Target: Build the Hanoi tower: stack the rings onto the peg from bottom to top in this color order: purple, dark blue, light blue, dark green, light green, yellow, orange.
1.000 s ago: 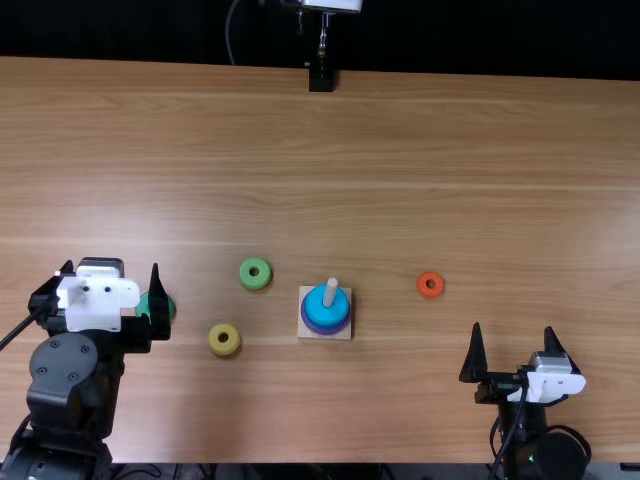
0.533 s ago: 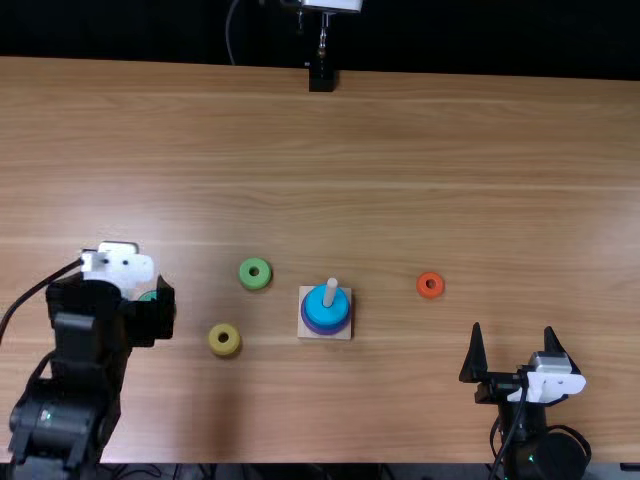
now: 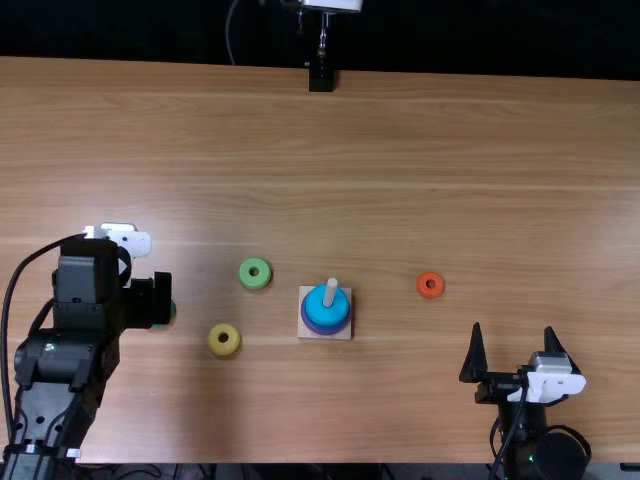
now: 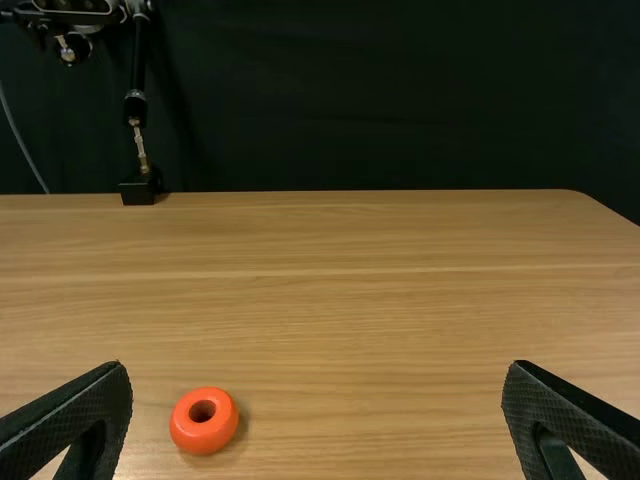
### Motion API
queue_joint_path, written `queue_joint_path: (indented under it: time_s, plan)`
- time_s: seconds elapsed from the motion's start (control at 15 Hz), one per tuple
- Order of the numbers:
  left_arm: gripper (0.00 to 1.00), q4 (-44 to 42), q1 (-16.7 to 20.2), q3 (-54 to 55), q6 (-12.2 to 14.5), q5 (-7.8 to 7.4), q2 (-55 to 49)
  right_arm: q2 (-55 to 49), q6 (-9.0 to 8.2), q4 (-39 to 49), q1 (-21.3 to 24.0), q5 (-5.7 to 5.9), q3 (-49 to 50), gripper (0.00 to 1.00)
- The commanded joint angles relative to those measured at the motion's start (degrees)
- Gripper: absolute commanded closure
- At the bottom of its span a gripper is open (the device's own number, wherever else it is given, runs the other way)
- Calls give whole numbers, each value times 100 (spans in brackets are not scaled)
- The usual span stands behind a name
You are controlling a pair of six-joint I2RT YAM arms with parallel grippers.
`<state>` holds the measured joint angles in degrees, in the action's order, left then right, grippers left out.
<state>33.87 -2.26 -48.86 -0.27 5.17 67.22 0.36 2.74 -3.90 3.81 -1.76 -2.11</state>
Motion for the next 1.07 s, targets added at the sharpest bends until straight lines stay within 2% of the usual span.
queue_joint_path:
  time_s: [0.0,0.07,0.27,0.4,0.6,0.8,1.0]
  plan:
    - [0,210,24,-238,-25,-475,344,-36,10,-6,23,-3,88,0]
    - [0,463,24,-273,-4,-496,467,-36,10,-6,23,-3,88,0]
    - [0,642,42,-299,-47,-390,749,-36,10,-6,23,-3,88,0]
    - [0,642,59,-317,-47,-464,1039,-36,10,-6,23,-3,88,0]
    - [0,526,59,-299,-36,-475,1425,-36,10,-6,23,-3,88,0]
    - [0,-117,50,-282,-47,-475,1654,-36,10,-6,23,-3,88,0]
    - [0,-254,42,-247,-47,-475,1777,-36,10,-6,23,-3,88,0]
